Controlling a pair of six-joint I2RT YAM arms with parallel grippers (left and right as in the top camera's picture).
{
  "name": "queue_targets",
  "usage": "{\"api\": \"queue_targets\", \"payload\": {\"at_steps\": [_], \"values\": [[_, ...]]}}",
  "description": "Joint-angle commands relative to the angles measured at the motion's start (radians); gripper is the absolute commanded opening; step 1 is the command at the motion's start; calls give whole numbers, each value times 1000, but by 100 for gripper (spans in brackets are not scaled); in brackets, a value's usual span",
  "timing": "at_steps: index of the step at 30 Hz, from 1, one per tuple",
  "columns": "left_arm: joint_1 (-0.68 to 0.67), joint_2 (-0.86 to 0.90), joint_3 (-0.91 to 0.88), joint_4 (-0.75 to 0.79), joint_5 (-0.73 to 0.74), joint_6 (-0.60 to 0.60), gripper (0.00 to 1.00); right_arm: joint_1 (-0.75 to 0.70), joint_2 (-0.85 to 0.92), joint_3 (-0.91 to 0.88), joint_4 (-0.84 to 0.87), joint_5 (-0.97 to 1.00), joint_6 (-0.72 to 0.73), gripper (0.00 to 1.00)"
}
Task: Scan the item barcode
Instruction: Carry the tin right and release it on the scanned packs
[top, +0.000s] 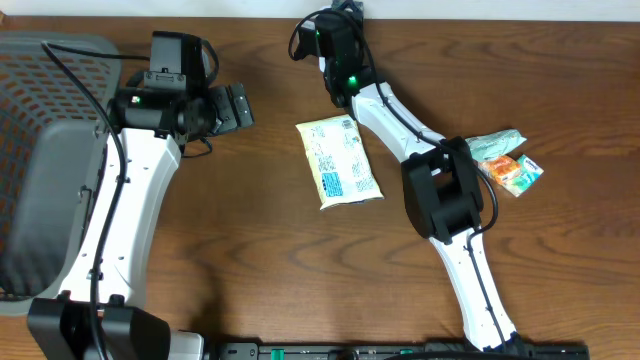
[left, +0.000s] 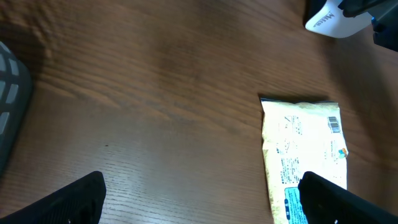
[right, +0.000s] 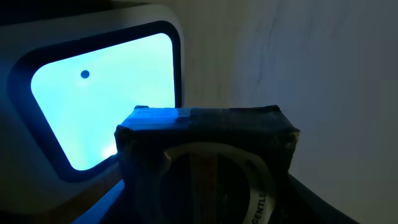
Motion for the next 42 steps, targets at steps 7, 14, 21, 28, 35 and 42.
{"api": "queue_targets", "payload": {"at_steps": [7,14,21,28,35,42], "values": [[1,6,7,-1,9,3,98,-8,-49,6,9,17,113,50],[1,6,7,-1,9,3,98,-8,-211,6,-143,11,403,49],[1,6,7,-2,9,3,98,-10,-425,6,-566,-190,678,53],[1,6,7,-1,9,3,98,-57,-564,6,-992,-618,960,52],[1,6,7,-1,9,3,98,-141,-549,2,-1295,-808,1030,49],[1,6,7,-1,9,3,98,-230,-484,-53,-1403,-802,1079,48]]}}
